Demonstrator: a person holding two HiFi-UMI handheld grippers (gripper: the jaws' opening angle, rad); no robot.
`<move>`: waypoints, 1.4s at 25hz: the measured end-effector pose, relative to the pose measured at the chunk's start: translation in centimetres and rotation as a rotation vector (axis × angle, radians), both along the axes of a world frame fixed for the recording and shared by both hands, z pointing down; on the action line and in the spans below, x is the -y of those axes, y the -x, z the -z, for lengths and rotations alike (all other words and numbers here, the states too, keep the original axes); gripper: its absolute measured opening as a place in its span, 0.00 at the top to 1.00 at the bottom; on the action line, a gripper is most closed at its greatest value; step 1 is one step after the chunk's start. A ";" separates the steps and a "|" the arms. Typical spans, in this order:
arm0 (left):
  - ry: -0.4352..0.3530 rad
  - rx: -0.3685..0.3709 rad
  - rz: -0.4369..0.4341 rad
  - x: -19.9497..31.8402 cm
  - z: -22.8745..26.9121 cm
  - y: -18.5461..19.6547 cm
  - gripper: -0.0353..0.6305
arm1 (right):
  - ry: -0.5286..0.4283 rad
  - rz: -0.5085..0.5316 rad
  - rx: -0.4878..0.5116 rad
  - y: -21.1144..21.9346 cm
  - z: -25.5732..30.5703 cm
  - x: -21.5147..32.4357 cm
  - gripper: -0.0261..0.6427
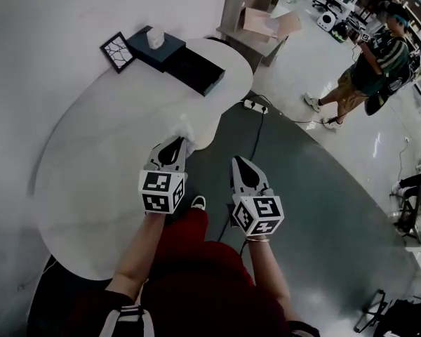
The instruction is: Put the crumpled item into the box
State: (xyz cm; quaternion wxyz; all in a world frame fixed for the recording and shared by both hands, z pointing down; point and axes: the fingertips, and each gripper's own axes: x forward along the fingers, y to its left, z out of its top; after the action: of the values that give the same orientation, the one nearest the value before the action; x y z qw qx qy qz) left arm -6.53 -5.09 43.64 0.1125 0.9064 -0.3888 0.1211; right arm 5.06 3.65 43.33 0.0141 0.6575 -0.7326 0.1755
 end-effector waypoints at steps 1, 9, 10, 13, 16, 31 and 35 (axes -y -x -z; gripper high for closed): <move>0.006 0.001 0.002 0.6 -0.2 -0.2 0.91 | 0.007 0.007 0.000 -0.1 -0.2 0.8 0.94; 0.039 -0.007 0.010 5.7 -1.3 -2.0 0.91 | 0.046 0.049 -0.013 -0.6 -1.1 7.0 0.94; 0.045 -0.008 0.011 6.3 -1.5 -2.2 0.91 | 0.051 0.053 -0.015 -0.7 -1.2 7.6 0.94; 0.053 -0.009 0.011 7.7 -1.5 -2.8 0.91 | 0.059 0.060 -0.021 -1.1 -1.1 9.3 0.94; 0.058 -0.012 0.012 8.9 -1.4 -3.3 0.91 | 0.067 0.068 -0.029 -1.2 -1.1 10.6 0.94; 0.064 -0.001 -0.004 13.8 -1.9 -6.2 0.91 | 0.090 0.069 -0.054 -2.8 -1.9 14.8 0.94; 0.068 0.004 0.020 15.2 -2.0 -6.8 0.91 | 0.086 0.108 -0.060 -3.6 -1.9 16.8 0.94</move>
State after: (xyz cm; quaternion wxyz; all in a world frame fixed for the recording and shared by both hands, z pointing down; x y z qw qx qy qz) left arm 0.30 -20.29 45.67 0.1435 0.8979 -0.3937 0.1351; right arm 8.61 -13.13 45.26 0.0736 0.6206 -0.7582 0.1860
